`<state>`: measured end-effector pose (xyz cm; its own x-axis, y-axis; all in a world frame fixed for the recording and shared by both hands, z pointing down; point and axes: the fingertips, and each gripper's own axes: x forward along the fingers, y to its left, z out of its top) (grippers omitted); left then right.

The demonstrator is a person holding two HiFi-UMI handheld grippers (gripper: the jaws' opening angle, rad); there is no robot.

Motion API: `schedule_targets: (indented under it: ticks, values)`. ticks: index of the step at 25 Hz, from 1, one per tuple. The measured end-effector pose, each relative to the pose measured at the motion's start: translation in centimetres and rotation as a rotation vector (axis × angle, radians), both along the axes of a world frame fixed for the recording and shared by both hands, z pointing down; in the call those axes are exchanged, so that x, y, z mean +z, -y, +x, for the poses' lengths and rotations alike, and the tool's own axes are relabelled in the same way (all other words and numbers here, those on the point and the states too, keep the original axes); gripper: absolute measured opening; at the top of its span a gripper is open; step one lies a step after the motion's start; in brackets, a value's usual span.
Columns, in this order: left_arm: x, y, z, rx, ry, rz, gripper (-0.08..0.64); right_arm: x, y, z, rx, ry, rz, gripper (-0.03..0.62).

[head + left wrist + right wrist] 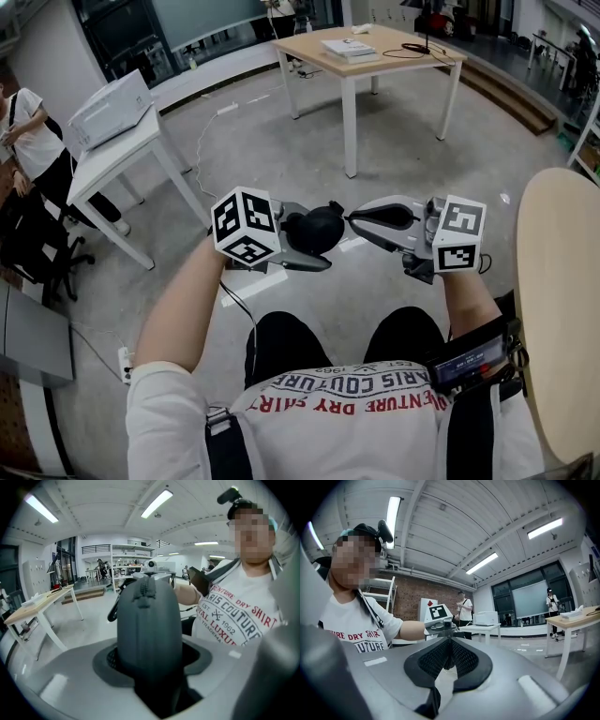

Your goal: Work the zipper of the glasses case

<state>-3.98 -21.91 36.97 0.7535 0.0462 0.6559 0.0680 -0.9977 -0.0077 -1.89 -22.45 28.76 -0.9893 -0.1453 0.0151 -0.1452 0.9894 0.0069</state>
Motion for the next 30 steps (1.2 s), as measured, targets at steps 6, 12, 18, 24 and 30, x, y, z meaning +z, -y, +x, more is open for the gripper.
schedule_targets:
  ticks: [6,12,18,24,30]
  values:
    - [-0.9,-0.4,0.5,0.02,-0.055,-0.045,0.249,-0.4,-0.1,0.5,-0.022,0.03,-0.023,0.02]
    - [-2.5,-0.7,1.0,0.025,-0.17,-0.103,0.249,-0.8,-0.2,0.7,-0.035,0.064,-0.041,0.02]
    - [-3.4,-0.9,1.4,0.029,-0.248,-0.131,0.249,-1.2,-0.3,0.9,-0.043,0.091,-0.044,0.02]
    - [-4.8,-0.7,1.8,0.01,-0.369,-0.161,0.249,-1.3,-0.2,1.0,-0.036,0.1,-0.04,0.02]
    - [-5.6,-0.6,2.3,-0.014,-0.483,-0.168,0.249,-1.3,-0.1,1.1,-0.028,0.115,-0.032,0.02]
